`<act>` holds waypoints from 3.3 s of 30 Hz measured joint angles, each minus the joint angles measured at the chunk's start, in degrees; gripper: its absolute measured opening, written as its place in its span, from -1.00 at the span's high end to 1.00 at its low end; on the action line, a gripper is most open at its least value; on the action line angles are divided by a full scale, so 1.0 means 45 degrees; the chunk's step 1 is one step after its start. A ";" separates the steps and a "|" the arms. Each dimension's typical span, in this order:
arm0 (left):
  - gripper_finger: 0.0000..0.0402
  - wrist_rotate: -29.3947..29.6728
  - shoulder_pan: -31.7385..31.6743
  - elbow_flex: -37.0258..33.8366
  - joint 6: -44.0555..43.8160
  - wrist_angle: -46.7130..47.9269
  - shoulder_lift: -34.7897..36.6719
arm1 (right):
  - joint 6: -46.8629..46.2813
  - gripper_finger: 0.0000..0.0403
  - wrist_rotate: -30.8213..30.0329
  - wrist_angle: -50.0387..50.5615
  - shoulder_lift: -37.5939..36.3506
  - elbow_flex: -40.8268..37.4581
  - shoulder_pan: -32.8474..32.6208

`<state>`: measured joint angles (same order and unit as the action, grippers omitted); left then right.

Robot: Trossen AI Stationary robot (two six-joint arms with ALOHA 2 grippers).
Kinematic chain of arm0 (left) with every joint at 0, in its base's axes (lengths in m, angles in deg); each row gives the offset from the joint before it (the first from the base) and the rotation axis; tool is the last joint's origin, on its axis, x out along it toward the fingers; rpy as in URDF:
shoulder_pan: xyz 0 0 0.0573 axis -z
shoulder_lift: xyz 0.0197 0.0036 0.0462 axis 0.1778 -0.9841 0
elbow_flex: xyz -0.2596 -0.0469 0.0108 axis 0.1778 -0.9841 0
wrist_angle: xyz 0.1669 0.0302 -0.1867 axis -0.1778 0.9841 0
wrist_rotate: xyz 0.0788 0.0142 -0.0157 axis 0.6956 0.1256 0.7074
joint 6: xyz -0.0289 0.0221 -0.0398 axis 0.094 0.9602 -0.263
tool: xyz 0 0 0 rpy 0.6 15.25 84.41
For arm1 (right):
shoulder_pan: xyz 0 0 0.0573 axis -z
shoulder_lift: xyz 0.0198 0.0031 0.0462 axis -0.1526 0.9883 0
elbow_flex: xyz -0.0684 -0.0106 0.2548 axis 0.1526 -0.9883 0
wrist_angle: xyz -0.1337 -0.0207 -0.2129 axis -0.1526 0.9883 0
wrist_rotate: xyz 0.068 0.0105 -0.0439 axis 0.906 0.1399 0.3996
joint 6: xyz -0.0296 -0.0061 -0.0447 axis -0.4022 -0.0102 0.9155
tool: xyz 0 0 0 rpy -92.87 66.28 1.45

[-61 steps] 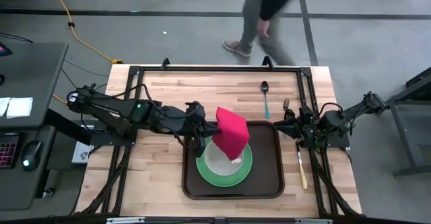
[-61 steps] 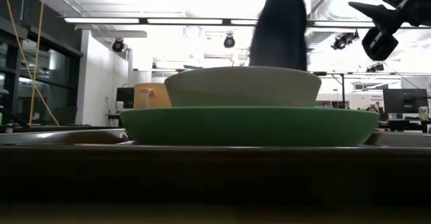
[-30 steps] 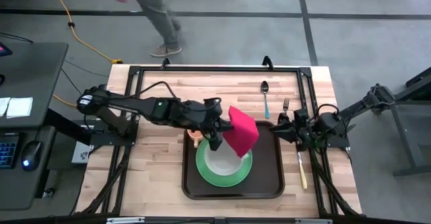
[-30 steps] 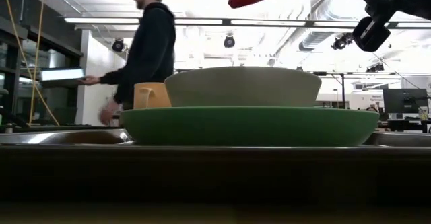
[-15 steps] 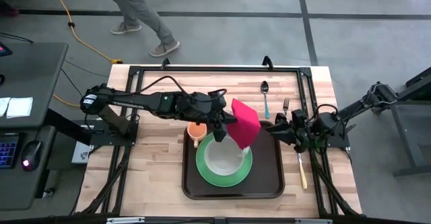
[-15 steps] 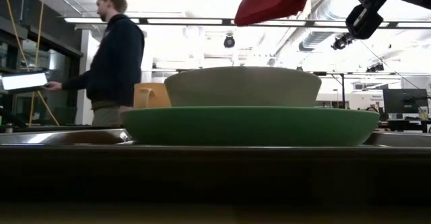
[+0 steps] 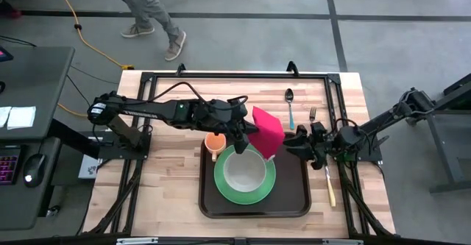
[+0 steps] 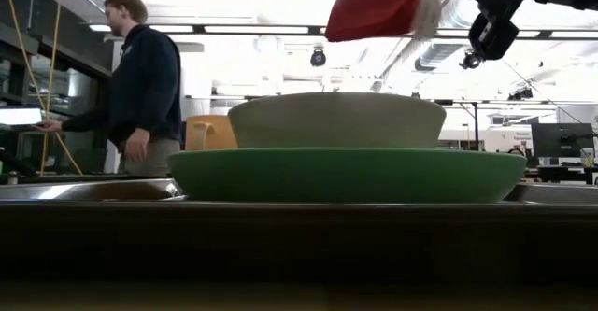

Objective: Set up tray
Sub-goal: Put the red table napkin on the black tray to the right of the green plate

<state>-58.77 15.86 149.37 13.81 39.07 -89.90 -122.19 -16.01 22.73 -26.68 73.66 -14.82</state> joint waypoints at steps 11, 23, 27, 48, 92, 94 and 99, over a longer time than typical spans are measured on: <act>0.96 -0.0008 0.0000 0.0000 0.0167 0.0275 0.0009 | 0.0020 0.05 0.2088 0.0146 0.0933 0.1038 0.1454; 0.97 -0.0005 -0.0001 0.0000 0.0235 0.0359 0.0010 | 0.0004 0.03 0.2873 0.0194 0.1808 0.1663 0.2134; 0.97 -0.0095 -0.0002 0.0000 0.0250 0.0370 0.0010 | 0.0003 0.03 0.3200 0.0195 0.2089 0.1841 0.2299; 0.97 -0.0380 0.0006 0.0000 0.0265 0.0772 0.0010 | -0.0198 0.75 0.3545 0.0112 0.2116 0.1868 0.2872; 0.52 -0.0804 0.0006 0.0010 0.1027 0.8725 0.0039 | -0.3991 1.00 0.5889 0.6042 -0.1398 0.1853 0.3324; 0.52 -0.0524 0.0006 0.0010 0.0977 0.9194 0.0039 | -0.4052 1.00 0.5988 0.6630 -0.1798 0.1853 0.3324; 0.52 0.0486 0.0120 0.0010 0.1037 0.9870 0.0041 | -0.4275 1.00 0.6259 0.7497 -0.2560 0.1853 0.3324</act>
<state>-56.58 16.40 149.41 18.47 83.48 -89.71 -141.43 12.16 56.47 -38.21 81.99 0.13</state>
